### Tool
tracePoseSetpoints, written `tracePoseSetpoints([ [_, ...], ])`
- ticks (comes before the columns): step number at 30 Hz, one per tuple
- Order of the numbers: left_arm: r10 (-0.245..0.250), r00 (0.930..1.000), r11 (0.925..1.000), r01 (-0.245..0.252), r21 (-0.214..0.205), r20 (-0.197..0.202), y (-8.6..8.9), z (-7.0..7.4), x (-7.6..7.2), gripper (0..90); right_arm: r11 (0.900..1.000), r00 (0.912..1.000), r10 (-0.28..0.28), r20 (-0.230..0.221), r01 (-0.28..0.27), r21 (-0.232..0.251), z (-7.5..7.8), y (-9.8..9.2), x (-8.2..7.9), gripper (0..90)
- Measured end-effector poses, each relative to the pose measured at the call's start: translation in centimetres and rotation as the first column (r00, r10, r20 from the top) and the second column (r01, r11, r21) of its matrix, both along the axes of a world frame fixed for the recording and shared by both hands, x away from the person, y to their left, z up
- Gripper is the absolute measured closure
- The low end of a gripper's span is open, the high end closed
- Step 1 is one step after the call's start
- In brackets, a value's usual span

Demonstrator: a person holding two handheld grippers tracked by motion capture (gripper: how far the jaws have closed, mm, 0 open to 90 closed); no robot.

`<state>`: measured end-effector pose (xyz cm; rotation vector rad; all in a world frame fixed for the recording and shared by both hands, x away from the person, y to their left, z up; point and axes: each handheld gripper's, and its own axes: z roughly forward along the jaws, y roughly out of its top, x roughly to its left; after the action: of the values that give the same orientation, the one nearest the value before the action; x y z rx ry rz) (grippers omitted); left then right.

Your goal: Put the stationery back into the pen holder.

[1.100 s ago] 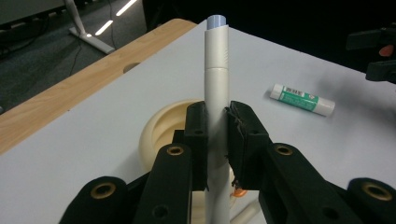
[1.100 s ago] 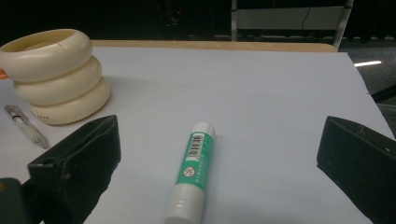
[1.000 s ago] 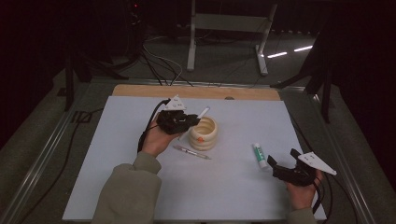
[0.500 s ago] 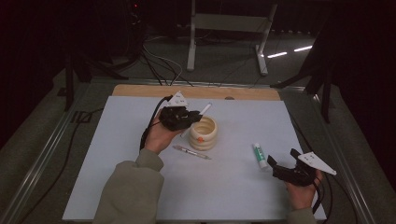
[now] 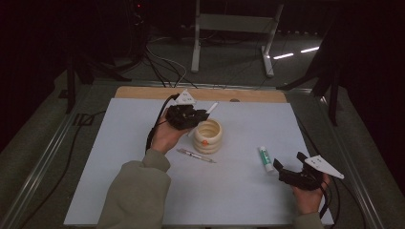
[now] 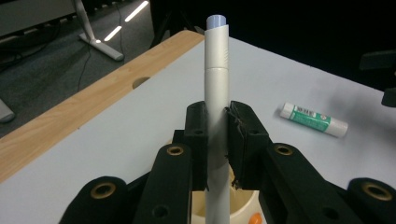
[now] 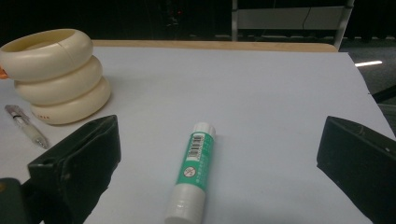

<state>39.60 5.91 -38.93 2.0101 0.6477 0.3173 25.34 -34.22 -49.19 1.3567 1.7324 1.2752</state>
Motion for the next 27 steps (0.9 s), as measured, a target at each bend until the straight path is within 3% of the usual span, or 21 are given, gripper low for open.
tracePoseSetpoints([
  [10,0.007,0.9999,0.9999,-0.008,0.015,0.007,-0.5,0.6,0.7,79.2,1.0000,1.0000,-0.003,0.000,0.003,0.002,0.0,-0.1,0.0,0.0],
  [27,0.028,0.9987,0.9996,-0.028,0.001,0.042,-1.6,1.3,1.6,79.1,1.0000,1.0000,-0.004,0.001,0.004,0.002,0.0,-0.1,0.0,0.0],
])
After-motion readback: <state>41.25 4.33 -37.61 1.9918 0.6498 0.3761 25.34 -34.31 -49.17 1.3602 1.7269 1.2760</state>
